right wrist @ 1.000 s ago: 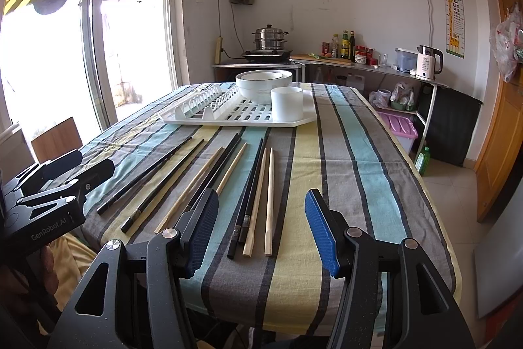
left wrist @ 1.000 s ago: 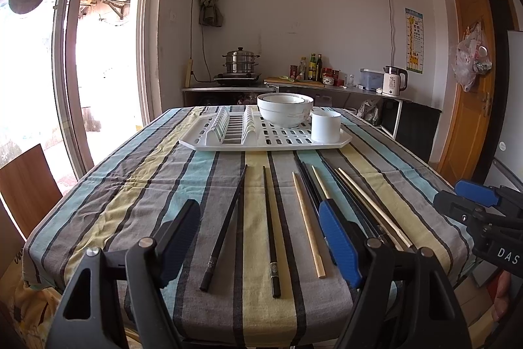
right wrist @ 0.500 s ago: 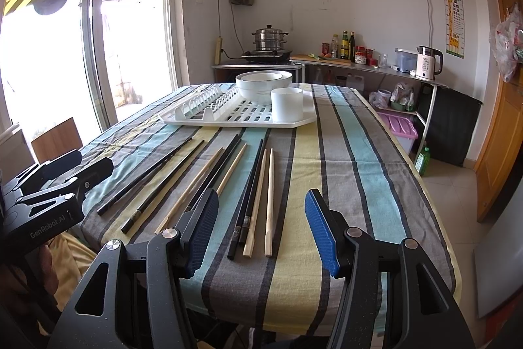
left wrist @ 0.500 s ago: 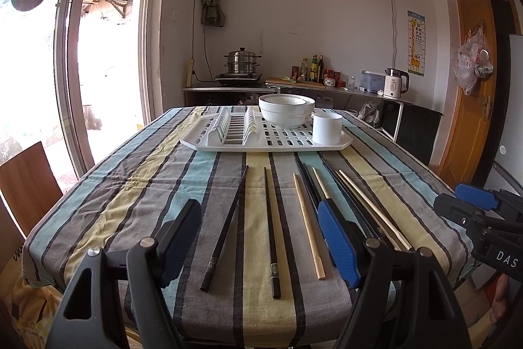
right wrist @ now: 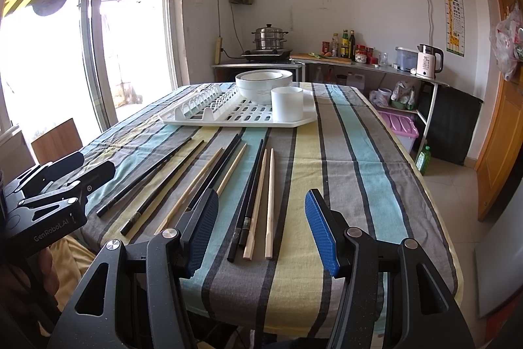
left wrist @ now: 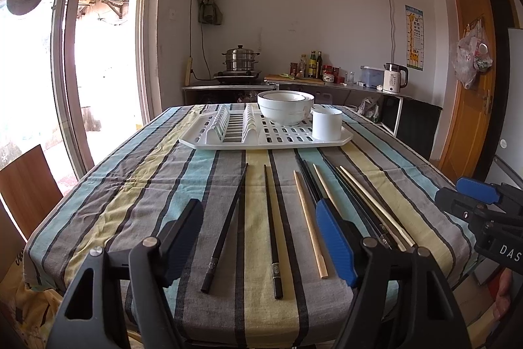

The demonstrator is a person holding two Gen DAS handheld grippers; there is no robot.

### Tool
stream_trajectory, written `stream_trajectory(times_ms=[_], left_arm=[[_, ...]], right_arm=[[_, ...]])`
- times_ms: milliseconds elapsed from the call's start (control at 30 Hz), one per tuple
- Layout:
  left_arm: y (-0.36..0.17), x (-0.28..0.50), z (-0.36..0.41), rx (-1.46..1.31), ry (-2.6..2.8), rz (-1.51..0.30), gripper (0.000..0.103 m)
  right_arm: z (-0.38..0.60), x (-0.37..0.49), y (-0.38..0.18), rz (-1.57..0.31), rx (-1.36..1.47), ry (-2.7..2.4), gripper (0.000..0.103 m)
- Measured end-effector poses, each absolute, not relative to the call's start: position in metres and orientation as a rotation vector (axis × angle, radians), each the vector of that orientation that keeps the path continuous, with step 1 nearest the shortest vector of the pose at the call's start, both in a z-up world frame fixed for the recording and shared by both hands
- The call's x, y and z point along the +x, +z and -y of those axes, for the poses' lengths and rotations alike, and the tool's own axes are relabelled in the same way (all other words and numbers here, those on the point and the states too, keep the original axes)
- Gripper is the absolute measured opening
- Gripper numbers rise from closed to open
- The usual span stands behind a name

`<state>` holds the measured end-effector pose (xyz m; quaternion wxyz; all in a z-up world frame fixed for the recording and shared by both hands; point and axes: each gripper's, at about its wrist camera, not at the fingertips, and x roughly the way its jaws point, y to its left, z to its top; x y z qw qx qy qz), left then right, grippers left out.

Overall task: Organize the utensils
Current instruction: 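Grasp a black chopstick with the left tool while the right tool grasps wooden chopsticks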

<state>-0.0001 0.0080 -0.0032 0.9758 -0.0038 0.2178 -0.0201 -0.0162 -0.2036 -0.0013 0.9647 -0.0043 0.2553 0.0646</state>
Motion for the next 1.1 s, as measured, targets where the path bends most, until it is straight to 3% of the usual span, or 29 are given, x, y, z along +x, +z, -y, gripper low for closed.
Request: stream_trajectory(times_ms=[367,733,933,1100], left_arm=[[-0.004,0.028,-0.025,-0.008,-0.025,-0.495,0.069],[-0.011,0.093,-0.039,0.04,-0.101,-0.676,0.052],[-0.016,0.129,-0.039,0.082,-0.132,-0.75,0.047],[-0.026,0.16,-0.043,0.095,-0.129,-0.818,0.039]], right_arm=[[0.202,0.006,-0.005,-0.549,-0.01,0.131,0.056],[0.19,0.06,-0.004,-0.616,-0.022,0.183,0.056],[0.183,0.099,-0.003,-0.662,-0.044,0.193,0.045],[0.182,0.138,-0.007,-0.722,-0.038,0.212,0.029]])
